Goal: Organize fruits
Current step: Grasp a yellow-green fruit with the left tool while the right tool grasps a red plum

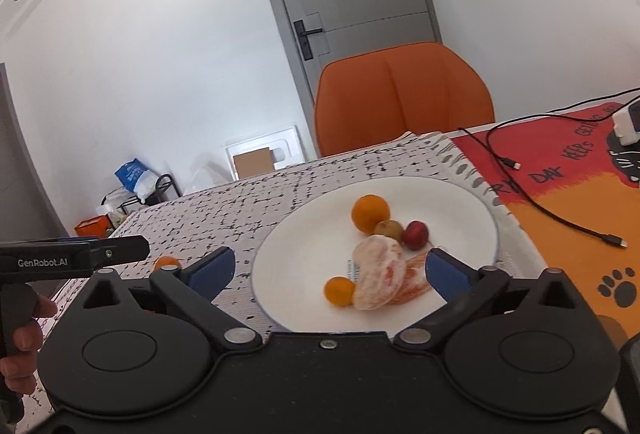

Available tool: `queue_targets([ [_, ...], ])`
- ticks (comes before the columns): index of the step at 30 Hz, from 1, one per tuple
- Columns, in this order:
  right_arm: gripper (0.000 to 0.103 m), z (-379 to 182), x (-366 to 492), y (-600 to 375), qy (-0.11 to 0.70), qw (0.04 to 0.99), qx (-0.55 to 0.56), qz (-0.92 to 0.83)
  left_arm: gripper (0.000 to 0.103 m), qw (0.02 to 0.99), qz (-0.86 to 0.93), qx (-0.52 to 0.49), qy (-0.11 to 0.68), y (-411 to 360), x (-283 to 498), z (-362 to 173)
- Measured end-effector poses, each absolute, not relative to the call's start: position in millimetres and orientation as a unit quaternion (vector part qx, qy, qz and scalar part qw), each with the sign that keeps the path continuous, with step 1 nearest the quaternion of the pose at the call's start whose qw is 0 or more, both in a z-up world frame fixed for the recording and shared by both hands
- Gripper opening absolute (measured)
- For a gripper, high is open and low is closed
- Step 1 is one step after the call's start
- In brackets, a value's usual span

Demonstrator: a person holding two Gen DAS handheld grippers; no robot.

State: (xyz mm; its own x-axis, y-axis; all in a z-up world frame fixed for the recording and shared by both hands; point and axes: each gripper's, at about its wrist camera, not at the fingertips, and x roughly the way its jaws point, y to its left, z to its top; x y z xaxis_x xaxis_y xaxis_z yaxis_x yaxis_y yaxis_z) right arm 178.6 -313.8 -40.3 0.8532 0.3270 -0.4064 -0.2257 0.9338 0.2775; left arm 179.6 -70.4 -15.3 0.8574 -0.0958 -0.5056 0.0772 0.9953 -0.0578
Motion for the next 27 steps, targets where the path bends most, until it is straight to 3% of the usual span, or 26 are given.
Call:
queue_targets([
  [22, 0.103, -44.4, 183.3, -276.3, 0.246, 0.948, 0.088, 0.184, 0.092, 0.961, -0.026, -0.055, 0.269, -25.7, 155.5, -37.5],
  [27, 0.103, -45.1, 183.1, -268.7, 0.248, 0.946, 0.083, 0.192, 0.086, 0.959, -0.03, -0.062, 0.274, -25.1, 153.2, -45.9],
])
